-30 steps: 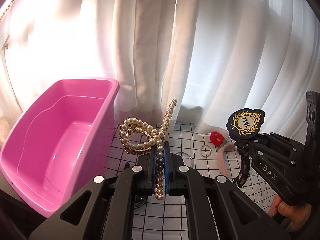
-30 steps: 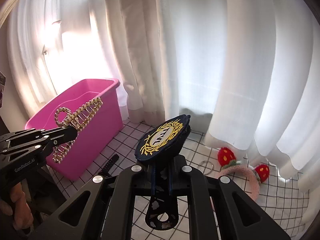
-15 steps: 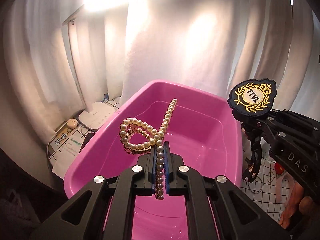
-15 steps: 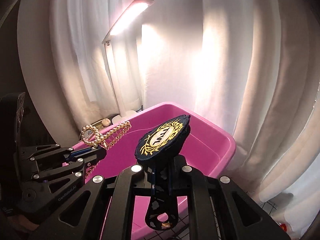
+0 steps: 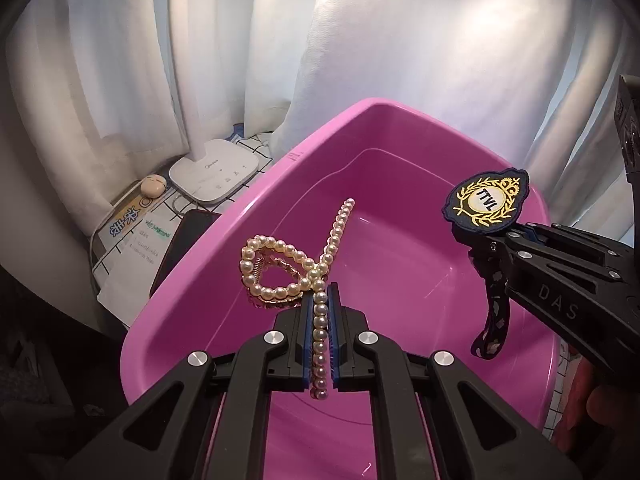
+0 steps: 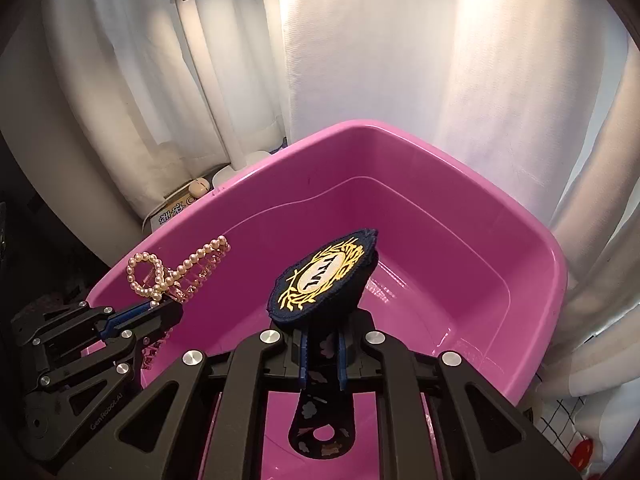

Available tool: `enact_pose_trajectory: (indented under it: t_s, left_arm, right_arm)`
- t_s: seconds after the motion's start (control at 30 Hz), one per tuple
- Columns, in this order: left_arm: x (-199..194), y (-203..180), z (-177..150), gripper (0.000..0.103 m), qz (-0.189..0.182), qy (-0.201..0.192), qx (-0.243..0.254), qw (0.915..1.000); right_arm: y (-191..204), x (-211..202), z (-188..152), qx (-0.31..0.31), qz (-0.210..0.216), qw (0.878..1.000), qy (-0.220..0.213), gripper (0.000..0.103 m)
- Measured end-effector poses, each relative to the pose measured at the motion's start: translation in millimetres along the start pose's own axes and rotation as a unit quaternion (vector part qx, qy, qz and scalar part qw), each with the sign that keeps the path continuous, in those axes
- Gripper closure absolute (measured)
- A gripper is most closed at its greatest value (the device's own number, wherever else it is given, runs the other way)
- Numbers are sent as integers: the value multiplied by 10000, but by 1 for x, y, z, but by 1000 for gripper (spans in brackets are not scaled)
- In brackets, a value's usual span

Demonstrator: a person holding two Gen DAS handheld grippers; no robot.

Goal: Organize jewelry
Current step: 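Carry the pearl clip and lanyard into the pink tub and release both, then move both tools back over the table toward the black watch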

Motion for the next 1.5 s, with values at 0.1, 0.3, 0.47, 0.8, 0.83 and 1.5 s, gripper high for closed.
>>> enact_pose_trajectory:
  t_s: [0.1, 0.3, 0.47, 0.8, 0.83, 1.5]
  left_arm:
    - [3, 2, -1, 92, 49, 130, -61, 9999]
    - [-11, 1, 14, 13, 266, -303, 139, 9991]
    - [-14, -3, 17, 12, 332, -282, 155, 9989]
    - [-36, -12, 8, 7, 374, -339, 105, 9987]
    - [-39, -14, 8, 7, 376, -367, 122, 9985]
    - [-118, -103, -1, 6, -410, -783, 491, 9949]
  right_arm:
    - [-7, 0, 0, 99, -144, 9998, 42, 55]
    - [-14, -4, 2, 141, -340, 9993, -8, 49]
    - [-21, -11, -1, 229, -430, 9988, -51, 49]
    - [-35, -50, -3, 406, -616, 9966, -374, 45]
    - [-36, -54, -3, 422, -640, 9962, -420, 44]
    - [-126, -212, -70, 1201, -1566, 9728, -1214, 37]
Point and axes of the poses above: each gripper's, at about its wrist camera, not at the fingertips, and x roughly the way its jaws point, y to its left, z to its top, the point moved 7 cm from there along x, roughly the way its jaws point, and after that the axes turned 12 degrees about -y, right-handed, at the moved point
